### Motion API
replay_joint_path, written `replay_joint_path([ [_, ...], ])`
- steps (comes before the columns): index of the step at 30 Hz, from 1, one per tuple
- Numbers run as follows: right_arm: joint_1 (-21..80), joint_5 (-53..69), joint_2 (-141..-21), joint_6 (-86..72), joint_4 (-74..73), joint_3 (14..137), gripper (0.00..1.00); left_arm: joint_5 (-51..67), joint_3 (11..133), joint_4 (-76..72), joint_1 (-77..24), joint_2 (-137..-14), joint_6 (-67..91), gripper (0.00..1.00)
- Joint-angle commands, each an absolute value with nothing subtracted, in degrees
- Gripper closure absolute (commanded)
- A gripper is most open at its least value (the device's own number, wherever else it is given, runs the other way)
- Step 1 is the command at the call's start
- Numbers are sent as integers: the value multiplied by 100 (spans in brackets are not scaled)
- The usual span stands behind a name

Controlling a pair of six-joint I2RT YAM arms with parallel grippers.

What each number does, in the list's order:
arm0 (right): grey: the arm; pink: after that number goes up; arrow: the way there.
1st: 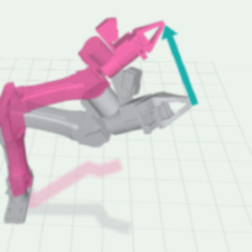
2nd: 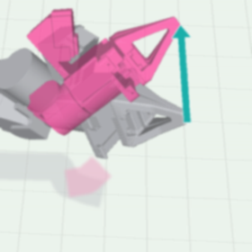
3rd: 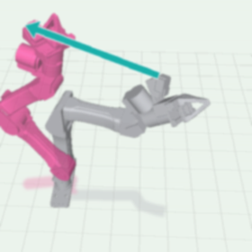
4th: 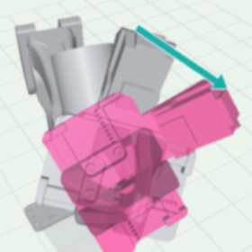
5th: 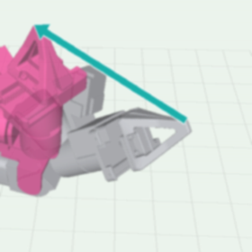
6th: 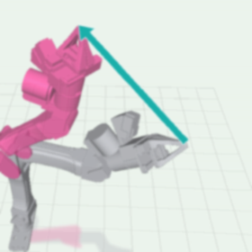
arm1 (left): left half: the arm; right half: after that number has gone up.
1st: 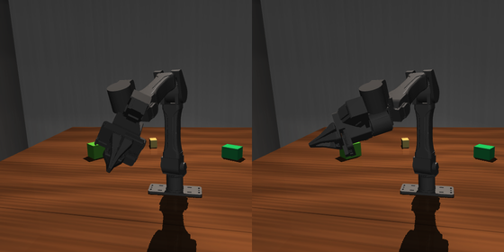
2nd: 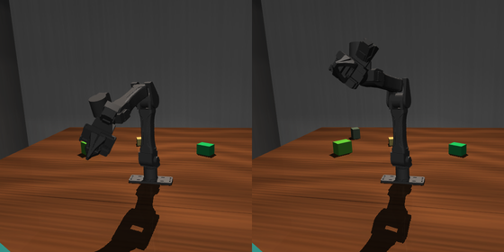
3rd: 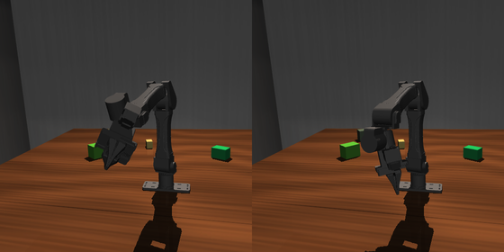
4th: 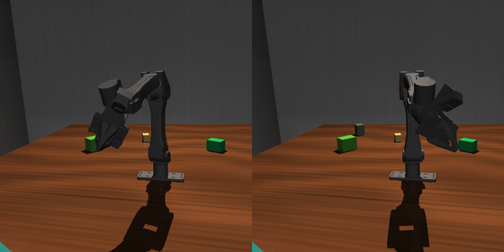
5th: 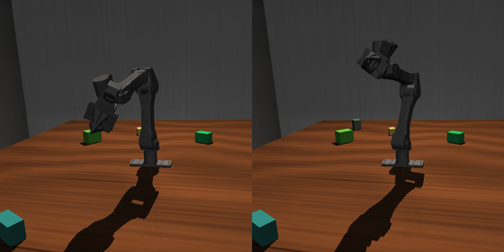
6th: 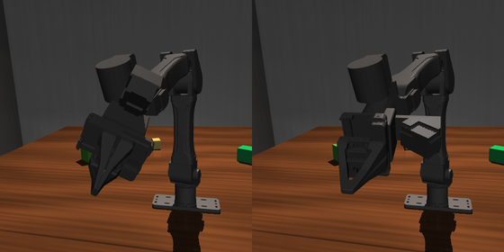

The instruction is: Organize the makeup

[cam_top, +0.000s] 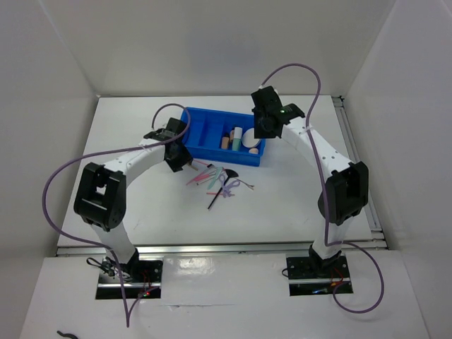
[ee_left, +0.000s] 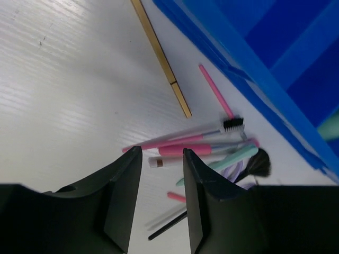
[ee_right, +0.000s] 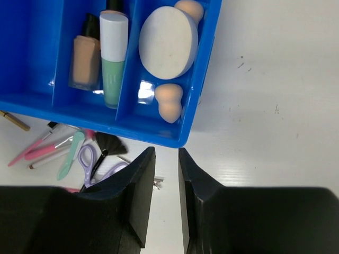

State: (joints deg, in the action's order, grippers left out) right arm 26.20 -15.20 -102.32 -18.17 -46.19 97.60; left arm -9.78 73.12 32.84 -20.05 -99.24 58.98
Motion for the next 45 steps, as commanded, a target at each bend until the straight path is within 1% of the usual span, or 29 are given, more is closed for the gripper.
replay_joint_path([
  [1, 2558, -1424, -9809, -1794, -4403, 9677, 68, -1520, 7356, 3103, -2021, -10195, 6635, 50],
  [6, 2453, -1424, -9756, -1740, -4403, 9624, 68, -1643, 7646, 3103, -2074, -10783, 6768, 43],
  [12, 2338, -1319, -9694, -1627, -4351, 9448, 68, -1696, 7892, 3050, -2136, -11188, 6873, 43],
  [20, 2338, -1266, -9642, -1626, -4351, 9396, 68, -1811, 7998, 3050, -2188, -11293, 6935, 43],
  [25, 2338, -1213, -9694, -1626, -4351, 9396, 68, -1986, 8515, 3664, -2188, -11828, 7127, 43],
  [28, 2338, -1213, -9694, -1626, -4351, 9335, 68, -2091, 8754, 3963, -2241, -12032, 7181, 45],
  [31, 2338, -1213, -9694, -1626, -4351, 9334, 68, -2092, 8824, 4034, -2241, -12094, 7233, 49],
  [32, 2338, -1213, -9694, -1626, -4351, 9282, 68, -2092, 8702, 4034, -2293, -12094, 7233, 49],
  [33, 2338, -1213, -9694, -1626, -4351, 9281, 68, -2144, 8649, 4034, -2294, -12042, 7233, 52],
  [35, 2338, -1213, -9694, -1626, -4351, 9281, 68, -2145, 8535, 4034, -2294, -11910, 7286, 55],
  [38, 2338, -1213, -9694, -1626, -4351, 9281, 68, -2197, 8219, 4034, -2294, -11769, 7286, 57],
  [45, 2338, -1213, -9694, -1626, -4298, 9220, 68, -2320, 7779, 4034, -2294, -11496, 7339, 66],
])
